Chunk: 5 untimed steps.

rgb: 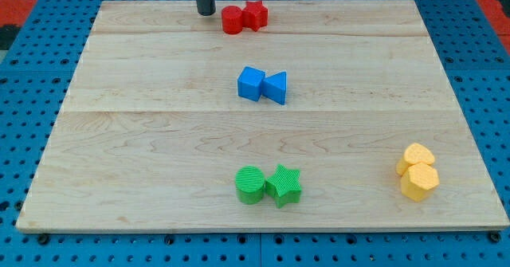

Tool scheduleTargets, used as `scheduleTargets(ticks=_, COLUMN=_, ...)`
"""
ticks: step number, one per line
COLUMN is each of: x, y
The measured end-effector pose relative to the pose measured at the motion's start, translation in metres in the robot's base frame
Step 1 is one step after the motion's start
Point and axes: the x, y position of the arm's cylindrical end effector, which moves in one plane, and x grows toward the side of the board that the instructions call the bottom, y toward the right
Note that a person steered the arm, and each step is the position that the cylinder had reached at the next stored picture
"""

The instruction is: Push the red circle along with the red star slightly right

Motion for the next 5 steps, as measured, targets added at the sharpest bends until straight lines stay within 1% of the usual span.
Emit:
scheduleTargets(ticks=1, x=0.027, y=0.000)
scheduleTargets(ticks=3, x=0.044, y=0.049)
scheduleTargets(ticks=4, x=0.049, y=0.038)
scheduleTargets(ticks=5, x=0.020, y=0.027)
